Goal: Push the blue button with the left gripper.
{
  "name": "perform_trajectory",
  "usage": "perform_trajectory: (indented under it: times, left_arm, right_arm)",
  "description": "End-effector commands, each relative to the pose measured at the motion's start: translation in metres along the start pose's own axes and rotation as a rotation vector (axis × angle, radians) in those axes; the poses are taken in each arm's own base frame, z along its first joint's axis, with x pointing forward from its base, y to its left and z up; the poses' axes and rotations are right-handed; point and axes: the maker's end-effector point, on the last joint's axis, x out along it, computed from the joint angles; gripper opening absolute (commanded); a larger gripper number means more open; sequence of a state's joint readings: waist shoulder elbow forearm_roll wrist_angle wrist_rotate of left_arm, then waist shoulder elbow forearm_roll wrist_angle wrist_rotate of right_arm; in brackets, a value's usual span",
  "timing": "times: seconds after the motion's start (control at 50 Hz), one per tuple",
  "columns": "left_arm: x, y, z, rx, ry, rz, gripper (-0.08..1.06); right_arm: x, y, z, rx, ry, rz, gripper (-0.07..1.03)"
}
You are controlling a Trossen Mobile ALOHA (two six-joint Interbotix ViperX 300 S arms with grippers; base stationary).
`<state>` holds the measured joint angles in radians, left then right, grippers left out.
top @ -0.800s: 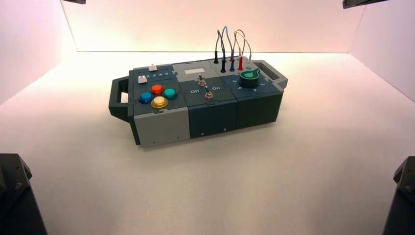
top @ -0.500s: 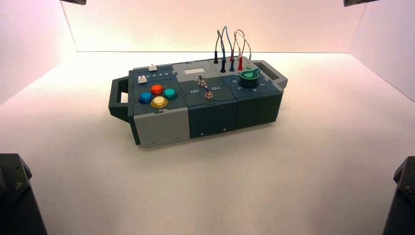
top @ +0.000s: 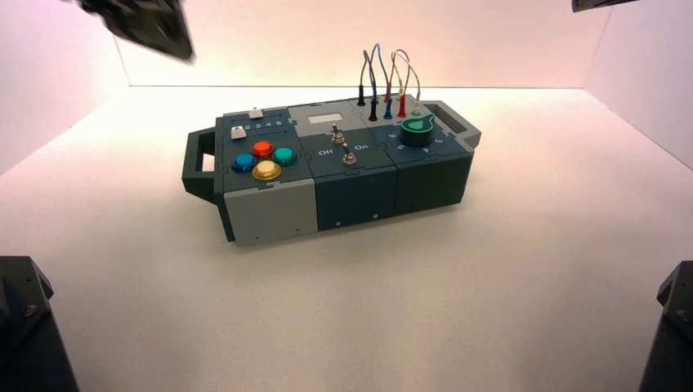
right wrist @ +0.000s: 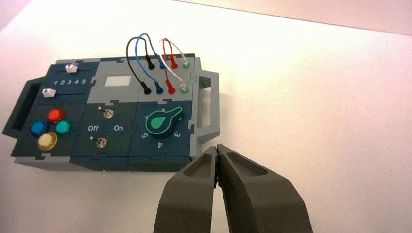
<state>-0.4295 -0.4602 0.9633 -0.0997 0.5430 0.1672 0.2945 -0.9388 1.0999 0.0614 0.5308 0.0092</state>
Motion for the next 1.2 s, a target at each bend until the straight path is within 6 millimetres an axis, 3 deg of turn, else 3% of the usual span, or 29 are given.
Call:
perform_trajectory:
  times: [0.02, 0.16, 0.3, 0.58, 1.2]
  left_arm:
    - [0.011, -0.019, 0.003, 0.062, 0.1, -0.046, -0.03]
    - [0.033, -0.032, -0.013, 0.11, 0.241, -0.078, -0.03]
    - [0.045, -0.042, -0.015, 0.144, 0.303, -0.095, -0.03]
    - [0.055, -0.043, -0.01, 0.149, 0.32, -0.096, -0.03]
    - [0.081, -0.041, -0.024, 0.16, 0.421, -0.092, -0.03]
  right_arm:
    - [-0.001, 0.002, 0.01, 0.0, -0.02, 0.005, -0.02]
    - [0.002, 0.001, 0.009, 0.0, -0.006, 0.003, -0.02]
    - [0.005, 0.001, 0.007, 0.0, 0.011, 0.002, -0.02]
    - [0.004, 0.001, 0.007, 0.0, 0.011, 0.001, -0.02]
    - [-0.004, 0.001, 0.011, -0.004, -0.026, 0.003, -0.02]
